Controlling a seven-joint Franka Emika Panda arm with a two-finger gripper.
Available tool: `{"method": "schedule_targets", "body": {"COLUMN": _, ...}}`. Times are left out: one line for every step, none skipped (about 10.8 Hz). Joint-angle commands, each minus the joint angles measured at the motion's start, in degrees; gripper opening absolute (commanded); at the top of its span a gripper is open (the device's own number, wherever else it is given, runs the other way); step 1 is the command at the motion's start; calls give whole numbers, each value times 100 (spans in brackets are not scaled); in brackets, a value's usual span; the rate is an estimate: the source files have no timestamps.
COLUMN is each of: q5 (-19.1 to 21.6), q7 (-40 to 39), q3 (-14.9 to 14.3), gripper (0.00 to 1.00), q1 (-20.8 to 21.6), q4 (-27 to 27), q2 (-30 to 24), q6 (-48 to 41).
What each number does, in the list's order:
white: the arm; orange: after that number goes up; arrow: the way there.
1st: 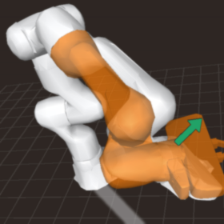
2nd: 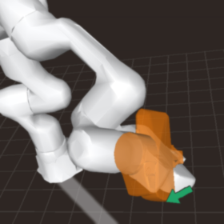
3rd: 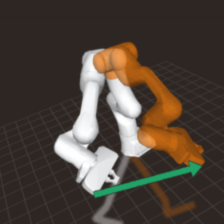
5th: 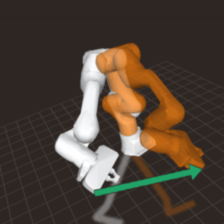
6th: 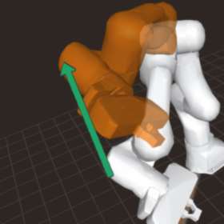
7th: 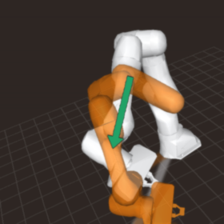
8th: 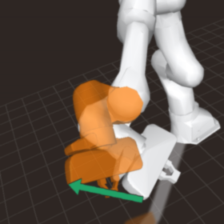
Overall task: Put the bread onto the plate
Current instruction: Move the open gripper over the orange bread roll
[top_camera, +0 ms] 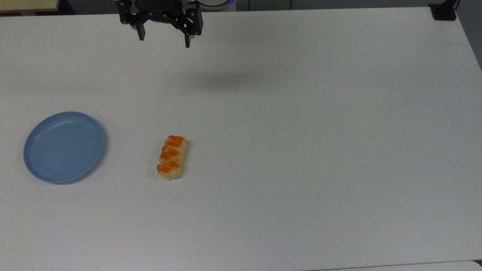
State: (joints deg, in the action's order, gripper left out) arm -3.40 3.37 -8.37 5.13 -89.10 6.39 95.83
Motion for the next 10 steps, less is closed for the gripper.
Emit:
{"method": "schedule_targets", "body": {"q5": 129, "q7": -126, "q3": -86, "gripper": 100, "q1": -230, "q4": -99, "q2": 196, "q6": 329}}
{"method": "schedule_targets", "body": {"q5": 155, "q7": -126, "q3": -86, "gripper": 100, "q1": -318, "q4": -116, "q2": 249, "q6": 609}}
{"method": "schedule_targets", "body": {"q5": 155, "q7": -126, "q3": -86, "gripper": 100, "q1": -397, "q4": -99, "q2": 388, "q6": 725}}
{"method": "schedule_targets", "body": {"q5": 155, "q7": -126, "q3": -86, "gripper": 100, "q1": -494, "q4": -99, "q2": 485, "q6": 909}}
{"method": "schedule_targets", "body": {"q5": 155, "q7": -126, "q3": -86, "gripper": 100, "q1": -547, "q4": -99, "q2": 591, "q6": 1111}}
{"method": "schedule_targets", "body": {"q5": 164, "q7": -117, "q3": -86, "gripper": 100, "q1": -609, "q4": -99, "q2": 722, "q6": 1261}}
{"method": "schedule_targets", "body": {"q5": 164, "q7": -100, "q3": -86, "gripper": 100, "q1": -661, "q4": -99, "q2": 872, "q6": 1462}}
{"method": "schedule_targets", "body": {"q5": 173, "q7": -74, "q3": -86, "gripper": 100, "q1": -705, "q4": -99, "q2": 1038, "q6": 1708}}
{"method": "schedule_targets", "body": {"q5": 182, "q7": -65, "q3": -86, "gripper": 100, "q1": -723, "q4": -90, "q2": 1223, "q6": 1937}}
{"method": "schedule_targets", "body": {"q5": 156, "q7": -47, "q3": -86, "gripper": 100, "q1": -732, "q4": -90, "q2": 1442, "q6": 2191}}
